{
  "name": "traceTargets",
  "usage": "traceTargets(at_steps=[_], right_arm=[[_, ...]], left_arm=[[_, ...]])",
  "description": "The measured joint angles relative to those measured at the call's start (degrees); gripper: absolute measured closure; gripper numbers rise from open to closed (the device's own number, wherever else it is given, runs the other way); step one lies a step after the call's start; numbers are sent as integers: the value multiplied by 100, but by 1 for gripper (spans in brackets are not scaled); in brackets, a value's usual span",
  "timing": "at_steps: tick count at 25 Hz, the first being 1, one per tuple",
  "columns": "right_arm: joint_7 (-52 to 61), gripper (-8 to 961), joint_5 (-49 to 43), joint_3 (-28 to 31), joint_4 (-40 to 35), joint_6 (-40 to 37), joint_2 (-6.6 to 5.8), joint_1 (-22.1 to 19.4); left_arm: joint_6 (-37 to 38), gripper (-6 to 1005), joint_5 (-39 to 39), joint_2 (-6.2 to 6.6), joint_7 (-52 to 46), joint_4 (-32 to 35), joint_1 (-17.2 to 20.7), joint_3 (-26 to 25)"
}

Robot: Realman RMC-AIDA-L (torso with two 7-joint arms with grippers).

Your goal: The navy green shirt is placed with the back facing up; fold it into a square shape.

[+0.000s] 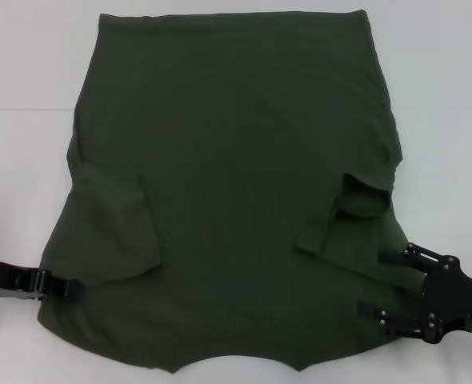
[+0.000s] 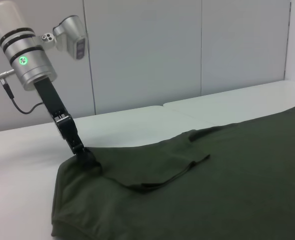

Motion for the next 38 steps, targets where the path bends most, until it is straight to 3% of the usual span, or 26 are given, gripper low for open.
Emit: traceTargets(at_steps=[3,14,17,19,24,27,32,38], right_arm=[[1,12,0,0,0,0,3,5],[171,11,0,2,-5,-48,17,9],[411,11,0,0,-59,-103,18,9],[702,11,11,18,-148,-215,-5,4],[2895,12,-118,36,-1234,-655,-112,-49],[4494,12,-509,51,-1960,-923,-258,46],[6803,11,-1648,273,-2661,-1479,-510,493],[8229,56,-3426,837,-2858,-1870,-578,1194]], left_arm=[[9,583,12,13,32,-20,-24,67],[29,811,18,34,16,-39,-4,89],[31,956,18,34,19,-42,5,76],[52,959,13,34,20,-44,13,67],[129,962,-32,66,29,-44,21,63],[153,962,-46,78,67,-44,29,57],[164,960,-54,85,139,-44,30,53],[164,958,-54,87,191,-54,28,56]])
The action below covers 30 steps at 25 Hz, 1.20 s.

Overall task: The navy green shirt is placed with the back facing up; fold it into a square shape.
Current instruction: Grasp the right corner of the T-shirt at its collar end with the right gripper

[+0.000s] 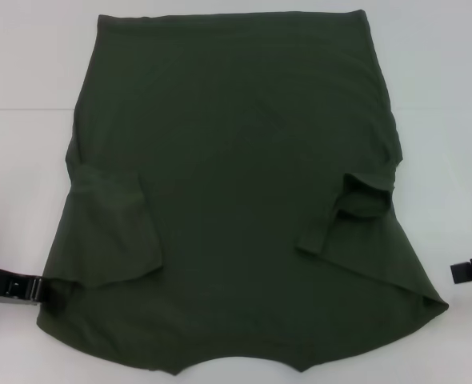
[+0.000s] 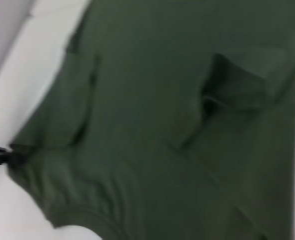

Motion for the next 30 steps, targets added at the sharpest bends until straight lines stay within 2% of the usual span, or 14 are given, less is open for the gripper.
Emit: traceTargets(at_steps=[3,9,14,24,30], right_arm=[[272,113,-562,13,-28,-15,0,226],[460,114,-1334,-71,28,189,81,586],[478,115,-1377,-234,335,506,147,686],[513,117,-1352,-558,1118,1294,169,760],[483,118,-1344,-734,1393,1662,229,785]], left_arm=[[-17,957,0,5,35,-50,-30,5],[-66,956,8,31,42,-137,-76,31],[-68,954,8,49,88,-139,-57,13],[-75,951,1,53,119,-144,-32,-5],[-99,950,0,53,123,-144,-32,-1]])
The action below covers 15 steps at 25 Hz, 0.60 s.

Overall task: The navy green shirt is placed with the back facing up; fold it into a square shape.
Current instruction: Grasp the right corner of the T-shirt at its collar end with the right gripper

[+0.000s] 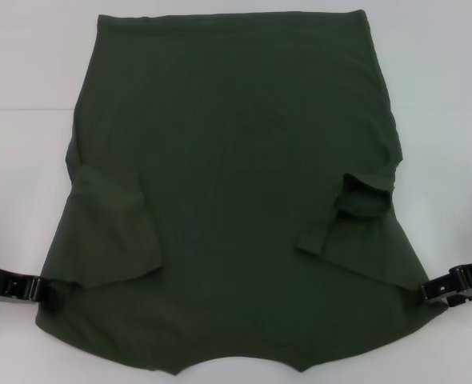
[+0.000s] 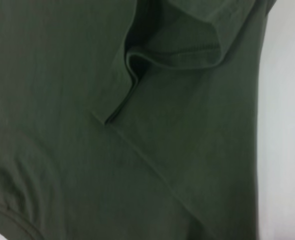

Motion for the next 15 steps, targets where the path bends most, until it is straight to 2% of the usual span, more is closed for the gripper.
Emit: traceTargets(at_steps=[5,15], right_arm=[[-1,119,14,-44,26,55,9,20],[11,121,11,-168,36,131,131,122]], left_arm=[[-10,948,0,0,7,1,-4,5],[-19,945,0,0,48,-8,-8,-3]])
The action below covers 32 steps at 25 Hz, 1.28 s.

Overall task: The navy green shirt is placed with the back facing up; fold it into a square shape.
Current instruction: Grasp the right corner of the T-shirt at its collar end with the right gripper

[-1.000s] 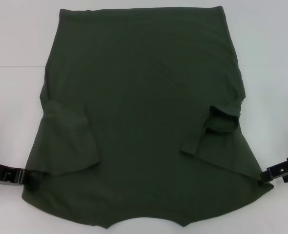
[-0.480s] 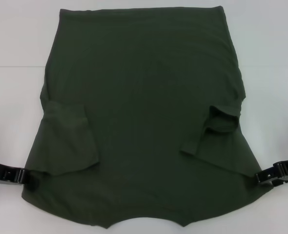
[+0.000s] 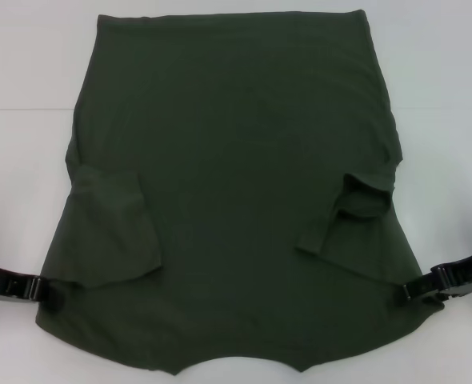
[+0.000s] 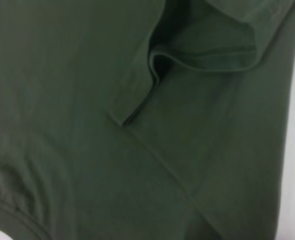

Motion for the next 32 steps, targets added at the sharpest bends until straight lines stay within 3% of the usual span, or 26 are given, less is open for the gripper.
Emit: traceTargets(at_steps=[12,24,29,32], right_arm=[[-19,124,6,-68,31,15,164,146],[-13,126,-21,-166,43,63,180,172],[-36,353,-13,-176,-86,66,200,120],[-58,420,-32,-175,-60,66,201,137]], left_arm=[[1,942,0,0,21,0,8,0],[1,938,0,0,25,0,8,0],[-2,937,-3,0,25,0,8,0],[-4,936,-6,0,26,0,8,0]])
